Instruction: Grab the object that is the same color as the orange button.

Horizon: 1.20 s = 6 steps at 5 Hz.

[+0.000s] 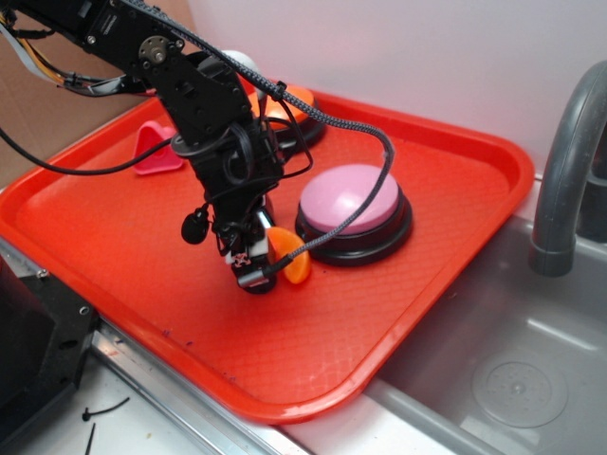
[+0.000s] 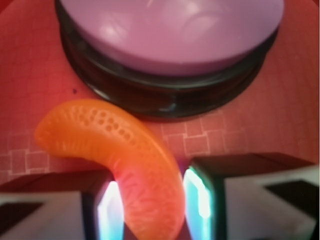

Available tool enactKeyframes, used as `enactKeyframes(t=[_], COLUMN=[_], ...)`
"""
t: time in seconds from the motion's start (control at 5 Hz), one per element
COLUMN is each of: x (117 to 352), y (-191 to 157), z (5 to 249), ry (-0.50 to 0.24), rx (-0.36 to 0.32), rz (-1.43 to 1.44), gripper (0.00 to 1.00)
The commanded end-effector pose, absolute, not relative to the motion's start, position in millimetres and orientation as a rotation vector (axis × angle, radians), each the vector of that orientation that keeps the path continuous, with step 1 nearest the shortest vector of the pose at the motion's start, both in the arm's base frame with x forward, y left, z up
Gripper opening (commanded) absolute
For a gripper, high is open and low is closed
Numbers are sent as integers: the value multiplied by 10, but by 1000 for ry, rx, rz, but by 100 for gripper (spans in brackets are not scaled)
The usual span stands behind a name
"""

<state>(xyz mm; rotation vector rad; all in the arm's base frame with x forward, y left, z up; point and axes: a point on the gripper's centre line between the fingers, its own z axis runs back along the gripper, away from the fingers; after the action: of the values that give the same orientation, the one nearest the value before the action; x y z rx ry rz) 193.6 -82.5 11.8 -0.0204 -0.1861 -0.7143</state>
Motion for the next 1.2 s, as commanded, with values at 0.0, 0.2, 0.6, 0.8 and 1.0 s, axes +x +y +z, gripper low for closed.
enactKeyframes(t=[0.0,0.2,0.6,0.8,1.0], x=[1658,1536,1391,1422,1579], y=[-813,-734,-432,-298,-167], z=[399,692,1358,1617,1826], ry=[-150,-83,-59,-61,-86], rx=[-22,-72,-209,-194,-143], rz=[-623,-412,17,75,88], gripper=[0,0,0,0,0])
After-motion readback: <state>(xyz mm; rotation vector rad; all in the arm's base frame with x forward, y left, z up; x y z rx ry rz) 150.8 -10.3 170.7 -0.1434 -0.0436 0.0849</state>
